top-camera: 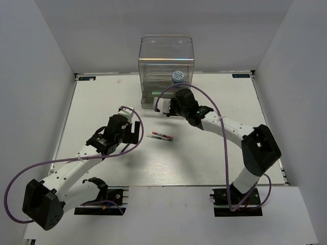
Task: Sort the stationery into containers
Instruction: Place the pen in the drawer, then close the drawer in the storage box.
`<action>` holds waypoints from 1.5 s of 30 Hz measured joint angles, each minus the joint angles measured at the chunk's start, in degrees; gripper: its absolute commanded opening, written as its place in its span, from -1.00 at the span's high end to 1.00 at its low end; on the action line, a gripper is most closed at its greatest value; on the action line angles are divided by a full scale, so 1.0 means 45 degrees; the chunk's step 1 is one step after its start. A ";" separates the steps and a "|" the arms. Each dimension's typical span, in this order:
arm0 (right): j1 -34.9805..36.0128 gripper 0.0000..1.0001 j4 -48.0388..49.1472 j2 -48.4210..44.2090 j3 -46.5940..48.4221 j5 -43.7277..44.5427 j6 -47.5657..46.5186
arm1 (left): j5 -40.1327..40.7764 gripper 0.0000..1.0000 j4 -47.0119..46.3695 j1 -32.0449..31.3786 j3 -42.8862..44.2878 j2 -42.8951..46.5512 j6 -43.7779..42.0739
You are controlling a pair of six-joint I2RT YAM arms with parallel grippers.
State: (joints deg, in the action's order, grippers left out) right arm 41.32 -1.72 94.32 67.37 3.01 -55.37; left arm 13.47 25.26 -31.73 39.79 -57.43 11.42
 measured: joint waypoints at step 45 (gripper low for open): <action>-0.1263 1.00 -0.5493 0.4726 0.5727 -0.6071 -0.0296 | -0.0797 -0.83 -0.0102 0.0000 0.0000 -0.1627 -0.0010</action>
State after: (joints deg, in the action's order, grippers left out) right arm 35.64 -26.44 115.59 93.14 -24.32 -56.71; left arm 9.89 24.80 -31.73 39.79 -64.75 11.38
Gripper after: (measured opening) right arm 0.004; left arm 0.912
